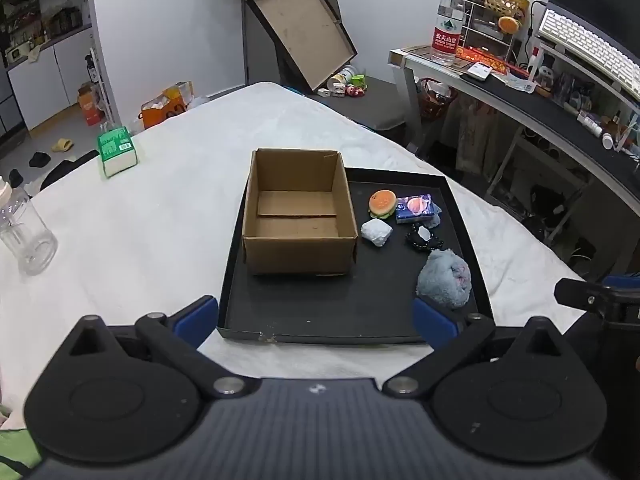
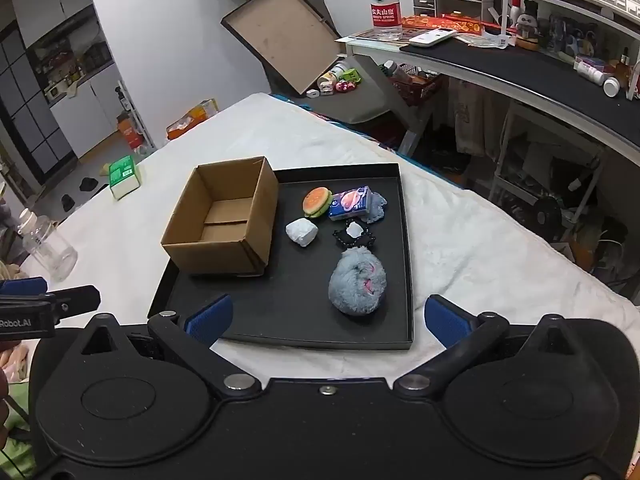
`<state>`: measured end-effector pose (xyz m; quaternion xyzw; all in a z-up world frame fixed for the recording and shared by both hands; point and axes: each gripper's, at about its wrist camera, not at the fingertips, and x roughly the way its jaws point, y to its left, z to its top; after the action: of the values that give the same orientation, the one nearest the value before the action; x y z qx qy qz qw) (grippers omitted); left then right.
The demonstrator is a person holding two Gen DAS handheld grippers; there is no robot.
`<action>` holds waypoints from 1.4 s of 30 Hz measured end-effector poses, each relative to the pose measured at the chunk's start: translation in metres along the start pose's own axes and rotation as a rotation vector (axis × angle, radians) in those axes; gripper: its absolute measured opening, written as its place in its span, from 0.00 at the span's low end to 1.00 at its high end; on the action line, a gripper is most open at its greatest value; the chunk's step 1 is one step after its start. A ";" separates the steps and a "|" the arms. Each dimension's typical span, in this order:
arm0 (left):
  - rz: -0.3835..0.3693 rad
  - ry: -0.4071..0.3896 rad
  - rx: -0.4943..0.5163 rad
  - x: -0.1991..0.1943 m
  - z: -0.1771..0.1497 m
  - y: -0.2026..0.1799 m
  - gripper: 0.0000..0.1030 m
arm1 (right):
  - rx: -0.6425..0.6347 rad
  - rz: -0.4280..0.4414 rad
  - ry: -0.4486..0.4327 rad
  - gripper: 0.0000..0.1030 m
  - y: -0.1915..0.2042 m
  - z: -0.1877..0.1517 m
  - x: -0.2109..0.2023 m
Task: Organize soft objects
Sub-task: 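Move both tools toward the black tray with the cardboard box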
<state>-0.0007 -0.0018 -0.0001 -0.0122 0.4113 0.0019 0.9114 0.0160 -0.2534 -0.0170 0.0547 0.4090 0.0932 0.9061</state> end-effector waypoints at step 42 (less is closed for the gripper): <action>-0.049 -0.012 -0.016 -0.006 0.004 -0.002 0.99 | 0.004 -0.004 -0.005 1.00 -0.004 0.005 -0.008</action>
<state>-0.0015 -0.0036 0.0076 -0.0296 0.4052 -0.0172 0.9136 0.0150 -0.2591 -0.0091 0.0557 0.4071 0.0905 0.9072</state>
